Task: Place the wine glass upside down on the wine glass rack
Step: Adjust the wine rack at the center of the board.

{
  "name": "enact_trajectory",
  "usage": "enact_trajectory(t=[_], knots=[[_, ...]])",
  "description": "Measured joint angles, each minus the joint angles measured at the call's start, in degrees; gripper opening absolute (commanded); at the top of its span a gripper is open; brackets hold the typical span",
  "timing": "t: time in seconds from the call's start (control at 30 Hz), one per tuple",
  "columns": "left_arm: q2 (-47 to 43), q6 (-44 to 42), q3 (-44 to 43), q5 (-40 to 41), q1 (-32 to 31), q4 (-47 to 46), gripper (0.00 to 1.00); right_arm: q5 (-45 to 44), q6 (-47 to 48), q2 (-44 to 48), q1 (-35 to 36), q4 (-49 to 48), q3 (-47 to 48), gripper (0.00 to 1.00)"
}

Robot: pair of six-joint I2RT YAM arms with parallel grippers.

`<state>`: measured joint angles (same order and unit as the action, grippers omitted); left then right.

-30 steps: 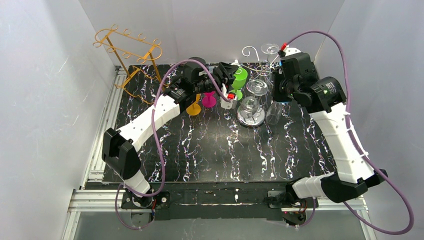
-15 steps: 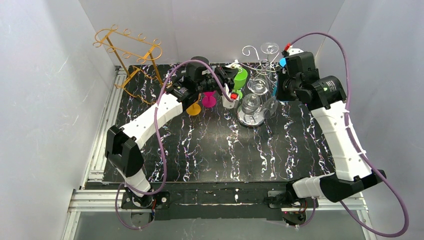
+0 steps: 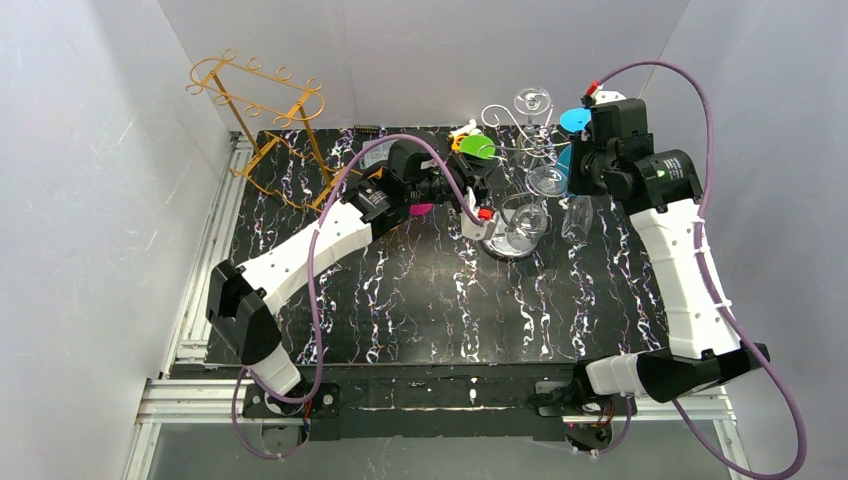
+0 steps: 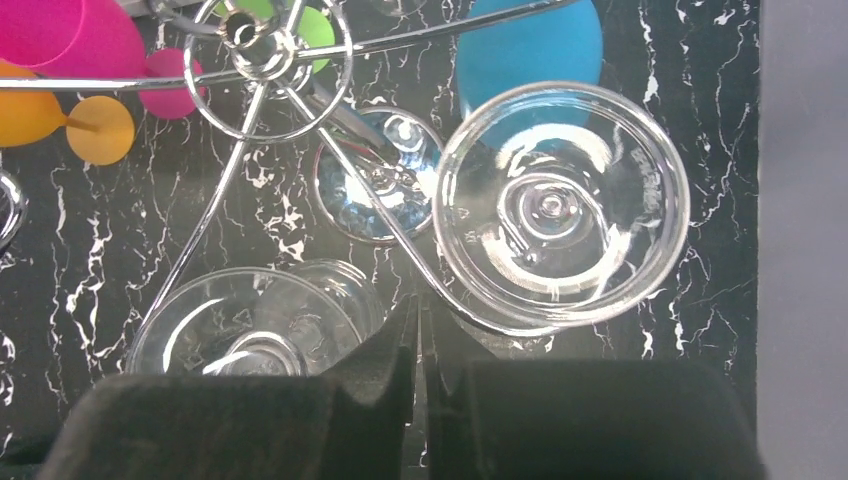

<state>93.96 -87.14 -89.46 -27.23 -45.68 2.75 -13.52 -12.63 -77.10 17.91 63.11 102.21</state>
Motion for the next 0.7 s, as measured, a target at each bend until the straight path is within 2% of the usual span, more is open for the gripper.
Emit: enact_trajectory(t=[0.1, 0.23, 0.33, 0.5, 0.7], knots=[[-0.53, 1.80, 0.01, 1.30, -0.87, 1.13, 0.12, -0.16, 0.57, 0.00, -0.28, 0.13, 0.00, 0.13], [-1.32, 4.23, 0.47, 1.77, -1.26, 1.82, 0.36, -0.51, 0.90, -0.02, -0.32, 0.00, 0.01, 0.14], [-2.67, 7.12, 0.82, 1.81, -1.80, 2.84, 0.54, -0.81, 0.89, -0.11, -0.43, 0.16, 0.41, 0.22], [-5.70, 13.87, 1.19, 2.93, -2.13, 3.18, 0.61, -0.99, 0.80, -0.13, -0.43, 0.97, 3.59, 0.27], [-10.71, 25.31, 1.52, 9.87, -1.86, 5.06, 0.70, 1.68, 0.78, -0.11, -0.65, 1.37, 8.77, 0.33]])
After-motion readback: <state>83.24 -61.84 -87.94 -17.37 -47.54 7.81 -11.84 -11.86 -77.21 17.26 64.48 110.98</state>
